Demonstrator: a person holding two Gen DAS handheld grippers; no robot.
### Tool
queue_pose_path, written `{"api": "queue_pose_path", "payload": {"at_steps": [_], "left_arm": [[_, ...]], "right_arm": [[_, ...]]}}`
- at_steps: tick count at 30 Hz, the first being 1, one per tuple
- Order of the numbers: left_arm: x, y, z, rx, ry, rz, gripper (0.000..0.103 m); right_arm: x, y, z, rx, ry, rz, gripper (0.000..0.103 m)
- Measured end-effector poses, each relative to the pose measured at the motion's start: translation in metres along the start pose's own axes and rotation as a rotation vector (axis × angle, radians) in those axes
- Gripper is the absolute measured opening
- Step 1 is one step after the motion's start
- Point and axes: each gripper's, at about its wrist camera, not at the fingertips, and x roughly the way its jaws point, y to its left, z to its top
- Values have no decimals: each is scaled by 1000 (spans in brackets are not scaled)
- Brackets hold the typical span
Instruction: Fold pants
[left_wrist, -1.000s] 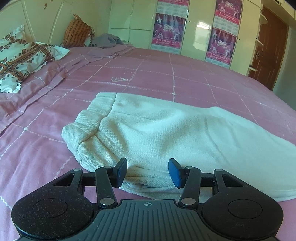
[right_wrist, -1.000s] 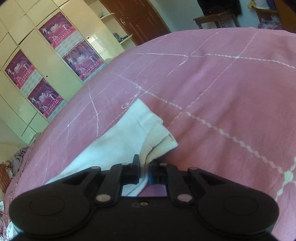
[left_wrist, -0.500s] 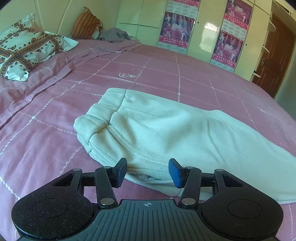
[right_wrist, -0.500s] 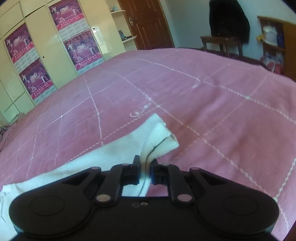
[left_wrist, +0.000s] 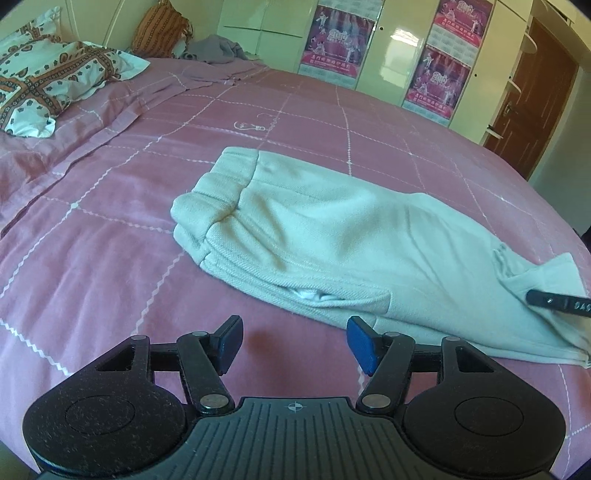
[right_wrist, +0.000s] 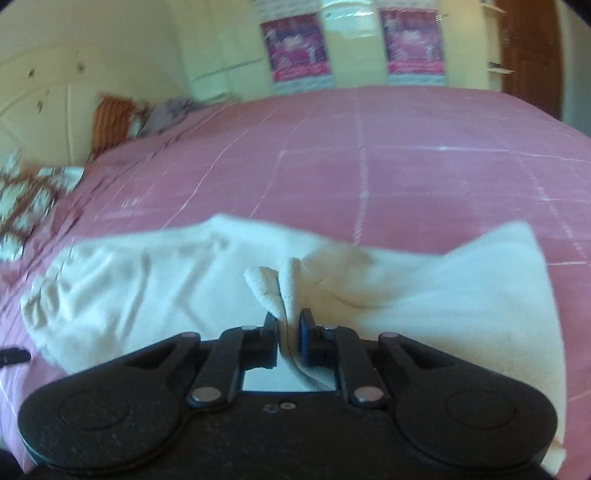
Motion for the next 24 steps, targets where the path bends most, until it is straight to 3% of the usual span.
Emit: {"api": "queue_pose_path", "payload": {"at_steps": [2, 5, 11, 14, 18, 24], "left_arm": [[0, 6, -7, -19, 9, -8, 62], [1, 13, -9, -54, 12, -36, 62], [6, 9, -8, -36, 17, -52, 62], [6, 13, -9, -62, 16, -59, 62], [6, 14, -9, -75, 14, -55, 62], [6, 7, -10, -43, 22, -35, 62]], "right_arm": [[12, 29, -15, -73, 36, 12, 13], [11, 59, -30, -191, 22, -70, 16], [-4, 62, -33, -235, -15, -59, 14], [-3, 72, -37, -316, -28, -50, 14], [0, 86, -47, -419, -30, -51, 15], [-2, 96, -56, -463, -33, -6, 19]]}}
